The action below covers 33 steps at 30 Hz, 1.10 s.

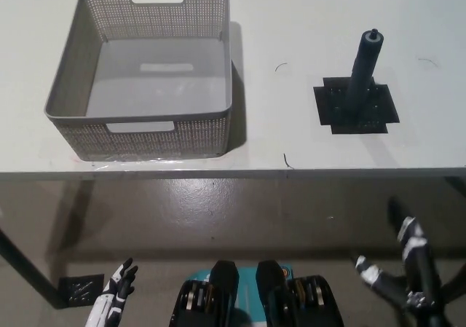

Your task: Use the right hand to pick up a electric screw driver and put it into a container on the left side

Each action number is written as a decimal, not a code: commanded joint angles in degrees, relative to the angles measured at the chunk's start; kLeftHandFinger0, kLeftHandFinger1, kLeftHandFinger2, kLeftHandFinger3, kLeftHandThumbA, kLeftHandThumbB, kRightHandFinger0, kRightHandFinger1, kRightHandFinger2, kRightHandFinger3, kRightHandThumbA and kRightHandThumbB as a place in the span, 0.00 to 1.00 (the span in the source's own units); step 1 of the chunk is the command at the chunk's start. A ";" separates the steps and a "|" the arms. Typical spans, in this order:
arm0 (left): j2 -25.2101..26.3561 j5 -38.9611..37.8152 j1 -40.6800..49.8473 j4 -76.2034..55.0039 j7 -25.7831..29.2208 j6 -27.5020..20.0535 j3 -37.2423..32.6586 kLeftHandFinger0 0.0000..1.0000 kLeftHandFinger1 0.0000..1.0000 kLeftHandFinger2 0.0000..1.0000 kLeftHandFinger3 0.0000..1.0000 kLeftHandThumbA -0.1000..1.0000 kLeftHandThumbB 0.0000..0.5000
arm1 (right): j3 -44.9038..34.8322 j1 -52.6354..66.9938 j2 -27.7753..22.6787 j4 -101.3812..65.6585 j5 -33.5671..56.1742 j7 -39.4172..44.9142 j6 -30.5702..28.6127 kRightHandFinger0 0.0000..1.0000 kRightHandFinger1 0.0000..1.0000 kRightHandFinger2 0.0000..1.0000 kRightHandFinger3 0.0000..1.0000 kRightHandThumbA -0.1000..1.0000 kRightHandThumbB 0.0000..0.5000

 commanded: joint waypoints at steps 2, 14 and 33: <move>0.53 0.30 -0.11 -1.01 0.78 -3.41 0.35 1.00 1.00 1.00 1.00 1.00 0.36 | -1.95 -2.47 1.23 -12.91 1.32 -1.48 0.87 1.00 1.00 1.00 1.00 0.83 0.49; 0.40 -0.24 -0.52 -0.74 0.19 -2.88 0.34 1.00 1.00 1.00 1.00 1.00 0.35 | -8.00 -19.95 -2.04 -9.94 2.60 -1.54 14.89 1.00 1.00 1.00 1.00 1.00 0.75; 0.75 -0.29 -1.21 -0.47 -0.22 -3.32 0.32 1.00 1.00 1.00 1.00 1.00 0.36 | -10.80 -46.74 -6.13 32.81 5.67 -0.60 18.26 1.00 1.00 1.00 1.00 1.00 0.83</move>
